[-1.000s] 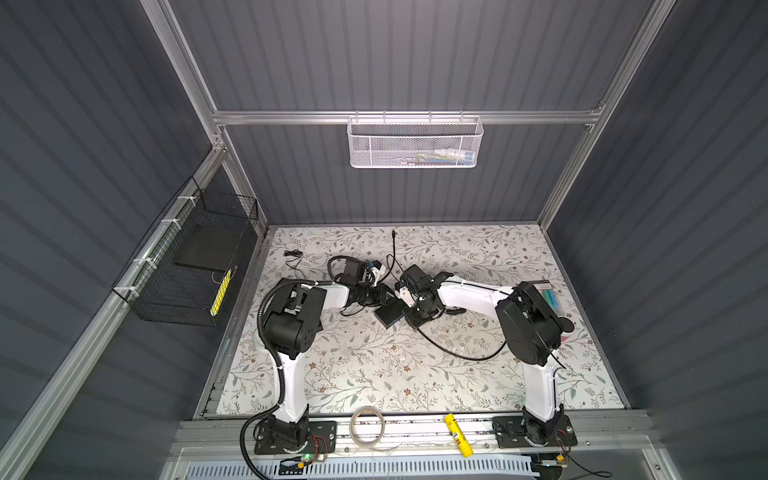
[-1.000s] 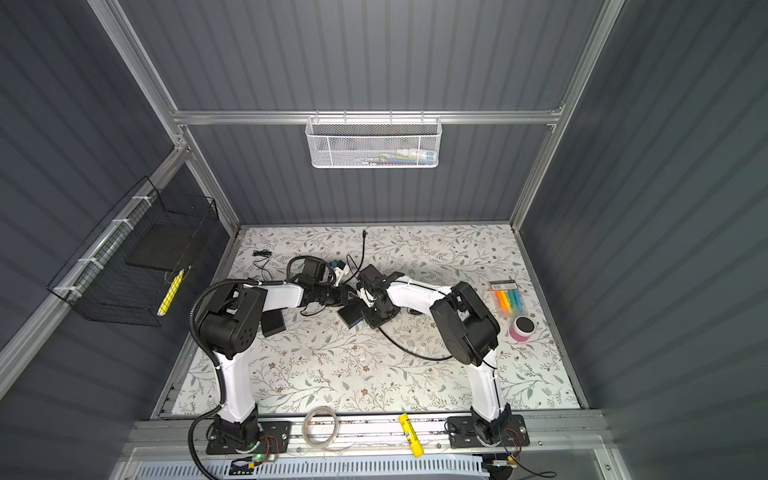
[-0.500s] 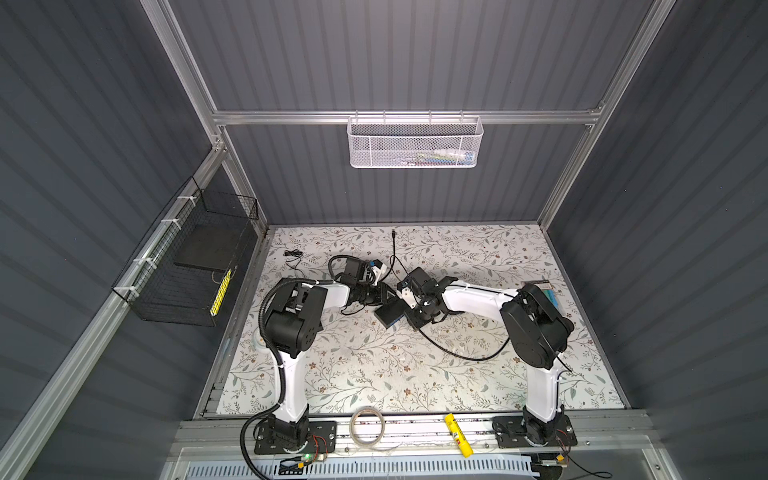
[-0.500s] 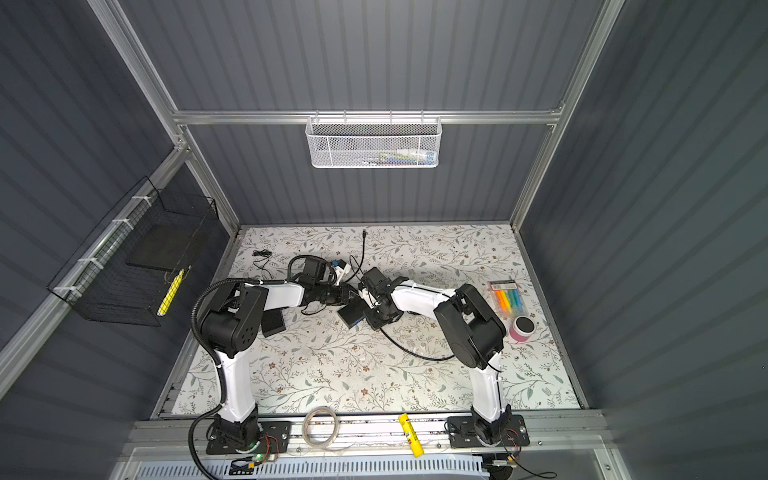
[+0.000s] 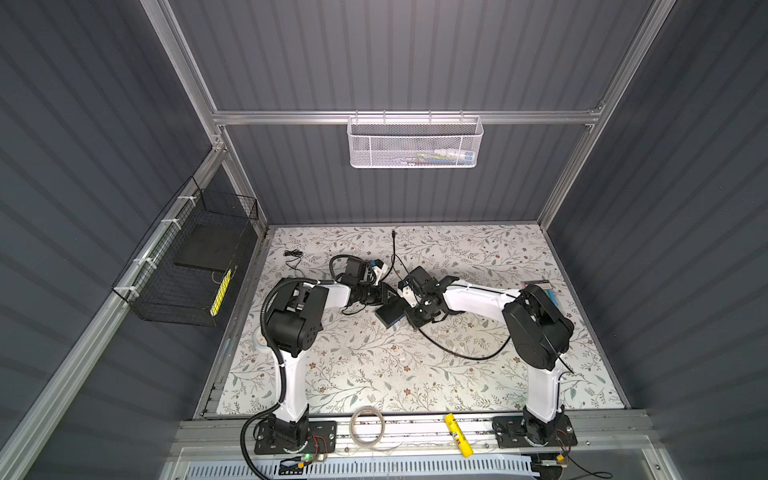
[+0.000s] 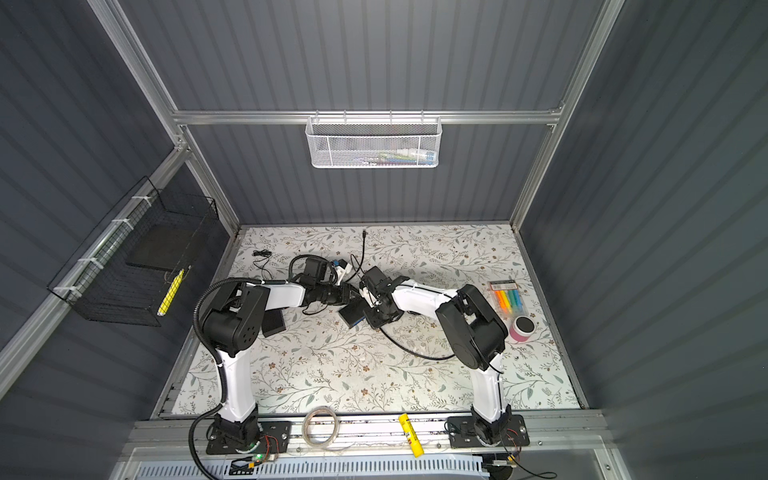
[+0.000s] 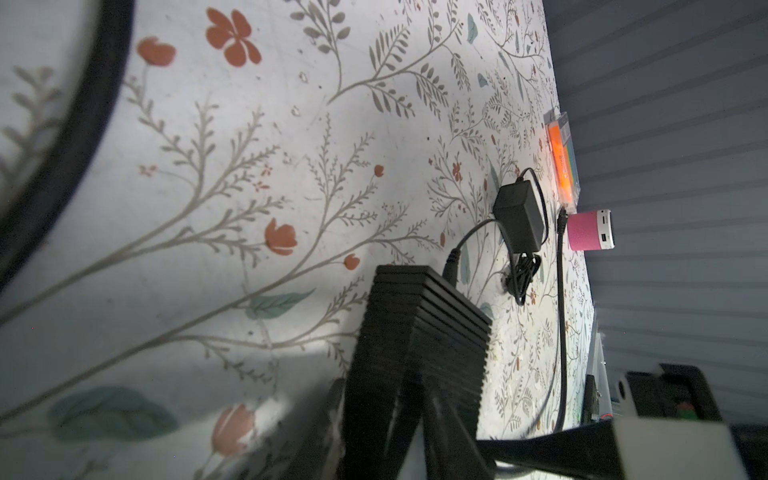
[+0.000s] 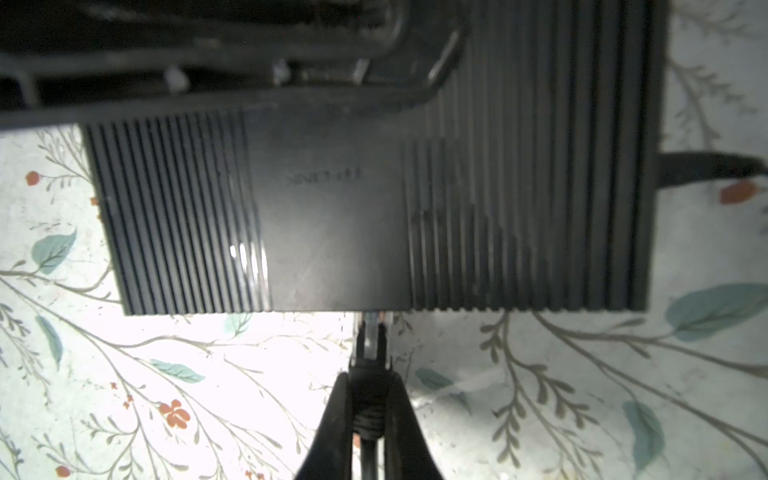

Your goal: Insert the plug into the switch port

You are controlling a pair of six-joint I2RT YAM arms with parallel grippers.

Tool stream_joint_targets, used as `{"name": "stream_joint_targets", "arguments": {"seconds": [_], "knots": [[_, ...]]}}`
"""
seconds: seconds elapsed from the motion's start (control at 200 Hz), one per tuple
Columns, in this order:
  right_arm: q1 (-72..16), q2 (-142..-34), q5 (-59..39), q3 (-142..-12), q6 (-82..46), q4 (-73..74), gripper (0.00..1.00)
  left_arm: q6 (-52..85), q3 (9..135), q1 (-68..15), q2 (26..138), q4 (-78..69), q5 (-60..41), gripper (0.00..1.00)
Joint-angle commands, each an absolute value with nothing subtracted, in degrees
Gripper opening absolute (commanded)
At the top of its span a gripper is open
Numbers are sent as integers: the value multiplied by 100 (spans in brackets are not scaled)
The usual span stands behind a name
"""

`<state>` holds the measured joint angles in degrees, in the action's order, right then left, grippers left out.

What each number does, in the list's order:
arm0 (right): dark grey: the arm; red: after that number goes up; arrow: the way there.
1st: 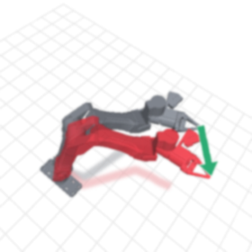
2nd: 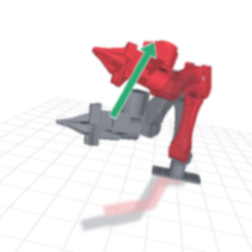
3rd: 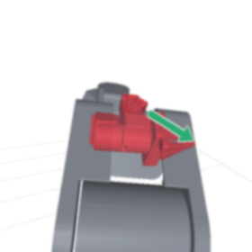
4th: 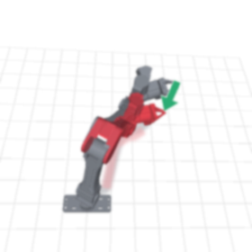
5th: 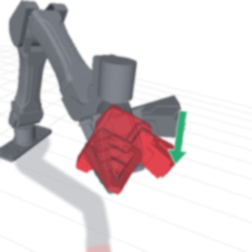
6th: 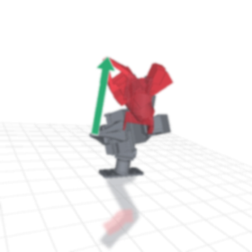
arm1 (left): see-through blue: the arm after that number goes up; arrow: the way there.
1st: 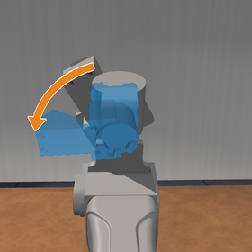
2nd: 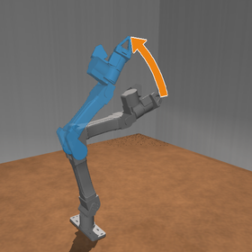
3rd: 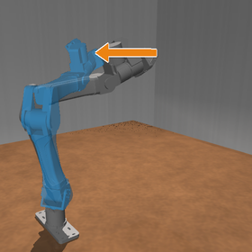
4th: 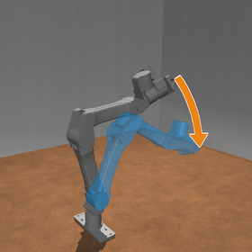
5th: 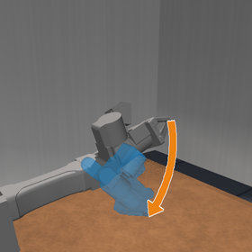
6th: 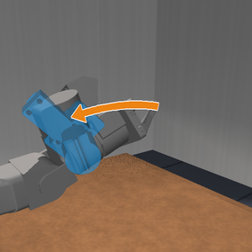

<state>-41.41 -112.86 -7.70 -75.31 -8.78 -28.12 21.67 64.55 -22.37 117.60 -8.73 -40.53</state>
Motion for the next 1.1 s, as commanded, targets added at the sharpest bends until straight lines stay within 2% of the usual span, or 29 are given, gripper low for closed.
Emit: {"name": "stream_joint_targets", "arguments": {"seconds": [0.0, 0.21, 0.505, 1.096], "knots": [[-4193, -11154, -857, -7715, -949, -2254, 0, 2233, 6362, -2452, 12076, -301, -4149, 31], [-4170, -11161, -633, -7744, -836, -2263, 0, 2266, 6337, -2461, 12094, -370, -4166, 31], [-4113, -11344, -691, -7357, -862, -1286, 0, 2224, 6363, -2479, 12094, -299, -4179, 30], [-4113, -10967, -293, -7880, -866, -1694, 0, 2259, 6364, -2540, 12166, -368, -4235, 29]]}}
